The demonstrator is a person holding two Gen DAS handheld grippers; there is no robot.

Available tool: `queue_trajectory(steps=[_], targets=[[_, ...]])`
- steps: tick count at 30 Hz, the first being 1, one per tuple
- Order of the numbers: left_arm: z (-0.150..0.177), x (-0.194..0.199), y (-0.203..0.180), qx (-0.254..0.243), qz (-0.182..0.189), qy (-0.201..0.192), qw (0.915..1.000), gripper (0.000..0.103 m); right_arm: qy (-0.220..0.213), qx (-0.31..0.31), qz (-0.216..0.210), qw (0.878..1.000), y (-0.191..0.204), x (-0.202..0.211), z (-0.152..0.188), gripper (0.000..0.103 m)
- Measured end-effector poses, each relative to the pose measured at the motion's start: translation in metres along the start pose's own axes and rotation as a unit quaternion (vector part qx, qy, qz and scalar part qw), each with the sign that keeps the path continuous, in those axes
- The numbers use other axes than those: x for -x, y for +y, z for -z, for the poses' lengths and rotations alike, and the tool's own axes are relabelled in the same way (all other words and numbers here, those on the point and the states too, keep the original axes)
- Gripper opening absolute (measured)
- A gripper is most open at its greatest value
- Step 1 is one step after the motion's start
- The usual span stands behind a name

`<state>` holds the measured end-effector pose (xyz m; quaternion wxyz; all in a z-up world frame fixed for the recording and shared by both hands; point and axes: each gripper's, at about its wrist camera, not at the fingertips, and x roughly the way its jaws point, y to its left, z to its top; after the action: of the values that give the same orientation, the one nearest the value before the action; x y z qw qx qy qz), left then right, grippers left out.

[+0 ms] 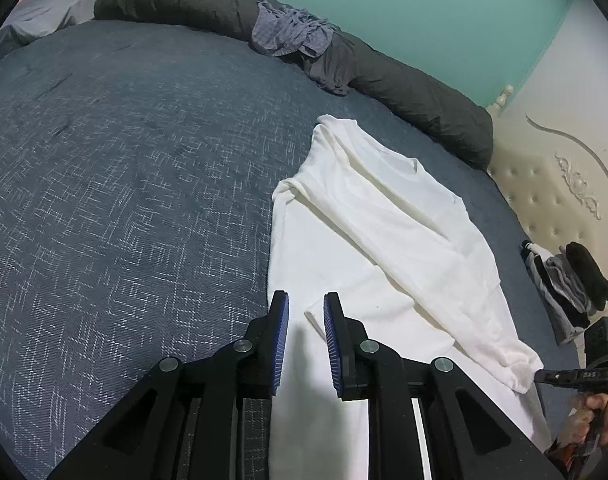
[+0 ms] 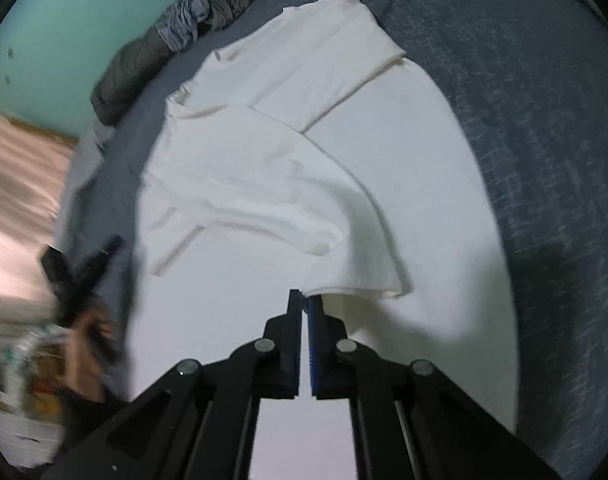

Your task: Fold clothes

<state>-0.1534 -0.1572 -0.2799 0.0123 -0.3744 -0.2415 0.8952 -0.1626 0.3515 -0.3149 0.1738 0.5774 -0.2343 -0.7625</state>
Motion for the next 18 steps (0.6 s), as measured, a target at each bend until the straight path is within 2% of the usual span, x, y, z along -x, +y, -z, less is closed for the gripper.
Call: queue_trajectory(steps=[3,4,8,11,14,18], targets=[[0.0,0.0,0.0,0.003,0.002,-0.001,1.0,0.02,0.005,-0.052,-0.054,0.997,-0.01,0.001,0.003,0.002],[-0.001,0.0,0.0,0.003,0.003,-0.001,1.0,0.02,0.009,-0.058,-0.054,0.997,-0.013,-0.001,0.004,0.002],[-0.001,-0.001,-0.001,0.001,0.004,0.001,1.0,0.02,0.017,-0.033,0.008,0.999,-0.018,-0.006,0.004,0.002],[-0.001,-0.002,0.0,0.001,0.003,0.001,1.0,0.02,0.028,-0.023,0.031,0.999,-0.022,-0.009,0.004,0.006],[-0.002,-0.002,0.001,0.003,0.003,0.001,1.0,0.02,0.033,-0.02,0.041,0.998,-0.023,-0.003,0.004,0.006],[-0.003,-0.003,0.002,0.003,0.003,-0.001,1.0,0.02,-0.008,-0.02,0.017,1.0,-0.028,0.025,0.002,0.006]])
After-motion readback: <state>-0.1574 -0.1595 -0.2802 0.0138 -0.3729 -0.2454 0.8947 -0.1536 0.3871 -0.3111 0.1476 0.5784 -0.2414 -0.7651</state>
